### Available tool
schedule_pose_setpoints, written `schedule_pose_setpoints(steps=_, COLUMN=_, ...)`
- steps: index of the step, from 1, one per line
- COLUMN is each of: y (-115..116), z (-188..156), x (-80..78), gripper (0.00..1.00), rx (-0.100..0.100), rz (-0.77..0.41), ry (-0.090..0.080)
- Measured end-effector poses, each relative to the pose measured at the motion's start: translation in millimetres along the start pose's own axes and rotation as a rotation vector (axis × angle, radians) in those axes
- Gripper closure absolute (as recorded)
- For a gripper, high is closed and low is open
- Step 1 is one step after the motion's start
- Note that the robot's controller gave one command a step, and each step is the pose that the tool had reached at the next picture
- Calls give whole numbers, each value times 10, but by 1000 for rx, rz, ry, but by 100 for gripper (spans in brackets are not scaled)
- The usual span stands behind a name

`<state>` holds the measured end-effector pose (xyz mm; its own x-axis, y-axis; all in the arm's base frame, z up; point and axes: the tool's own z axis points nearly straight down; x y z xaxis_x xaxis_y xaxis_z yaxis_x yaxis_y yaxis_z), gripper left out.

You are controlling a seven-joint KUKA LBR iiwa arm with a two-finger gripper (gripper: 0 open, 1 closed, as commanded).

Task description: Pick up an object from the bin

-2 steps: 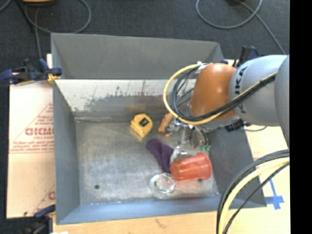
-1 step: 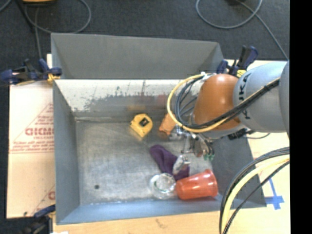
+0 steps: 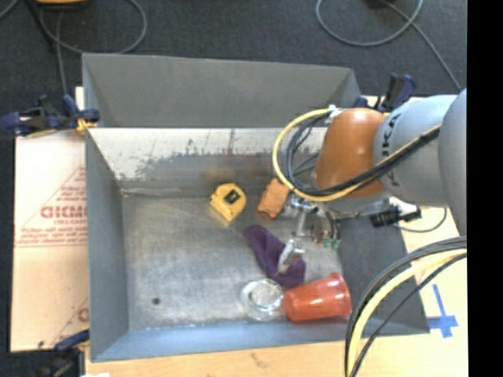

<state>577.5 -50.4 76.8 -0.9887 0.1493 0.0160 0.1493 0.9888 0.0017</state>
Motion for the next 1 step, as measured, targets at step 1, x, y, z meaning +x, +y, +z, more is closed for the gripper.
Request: schedule_pose_setpoints(steps=1, y=124, z=-40, x=140, gripper=0, rx=7, rz=-107, ry=-47)
